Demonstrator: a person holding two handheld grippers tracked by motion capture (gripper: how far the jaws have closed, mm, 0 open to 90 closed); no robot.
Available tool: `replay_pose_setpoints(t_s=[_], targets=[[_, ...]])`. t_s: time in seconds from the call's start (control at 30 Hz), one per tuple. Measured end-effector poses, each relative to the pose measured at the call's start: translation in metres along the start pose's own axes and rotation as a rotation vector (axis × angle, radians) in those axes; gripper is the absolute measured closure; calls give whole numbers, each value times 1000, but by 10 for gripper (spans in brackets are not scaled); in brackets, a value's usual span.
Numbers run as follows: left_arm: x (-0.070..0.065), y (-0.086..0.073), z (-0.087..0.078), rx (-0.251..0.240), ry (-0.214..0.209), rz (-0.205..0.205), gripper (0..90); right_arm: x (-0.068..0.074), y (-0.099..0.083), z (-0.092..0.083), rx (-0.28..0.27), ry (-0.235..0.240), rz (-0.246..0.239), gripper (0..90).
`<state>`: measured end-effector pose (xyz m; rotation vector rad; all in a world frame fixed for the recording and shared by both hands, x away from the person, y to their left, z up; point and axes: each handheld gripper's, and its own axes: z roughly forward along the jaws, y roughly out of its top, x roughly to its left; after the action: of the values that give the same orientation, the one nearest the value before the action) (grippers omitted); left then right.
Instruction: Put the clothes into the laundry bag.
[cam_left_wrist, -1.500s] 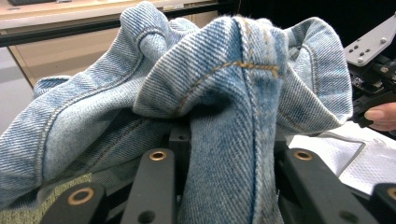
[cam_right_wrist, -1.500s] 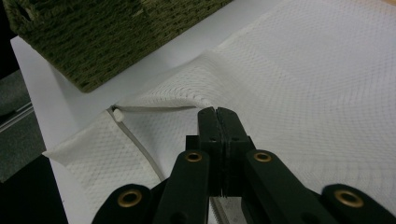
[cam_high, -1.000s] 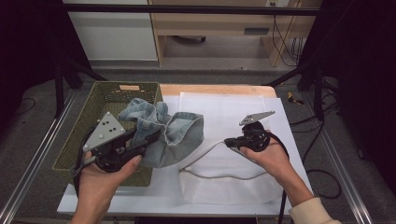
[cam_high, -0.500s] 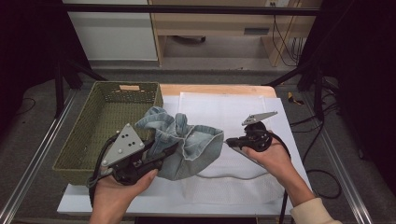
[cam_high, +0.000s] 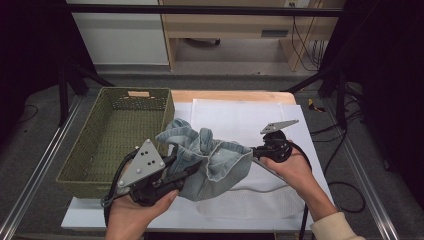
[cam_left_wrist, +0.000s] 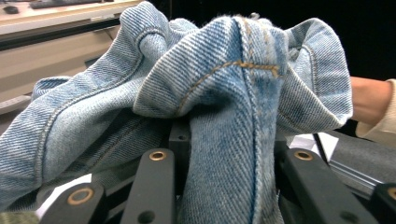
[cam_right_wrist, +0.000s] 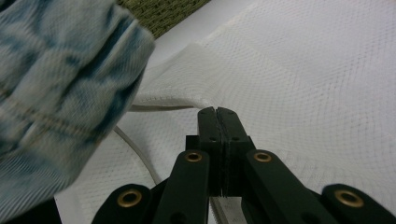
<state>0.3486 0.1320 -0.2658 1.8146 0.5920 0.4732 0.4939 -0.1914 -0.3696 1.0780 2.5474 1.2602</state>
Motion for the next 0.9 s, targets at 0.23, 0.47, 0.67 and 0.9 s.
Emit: replay_pose_setpoints(t_s=[0.23, 0.47, 0.67, 0.9], targets=[[-14, -4, 7, 5, -42, 13, 665, -2, -2, 1, -5, -1, 0, 898], [-26, -9, 21, 13, -78, 16, 665, -3, -3, 2, 0, -6, 6, 899], [-36, -13, 35, 15, -115, 10, 665, -4, -3, 2, 3, -8, 12, 899], [-43, -19, 42, 18, -142, 2, 664, -6, -4, 1, 2, -9, 6, 899]])
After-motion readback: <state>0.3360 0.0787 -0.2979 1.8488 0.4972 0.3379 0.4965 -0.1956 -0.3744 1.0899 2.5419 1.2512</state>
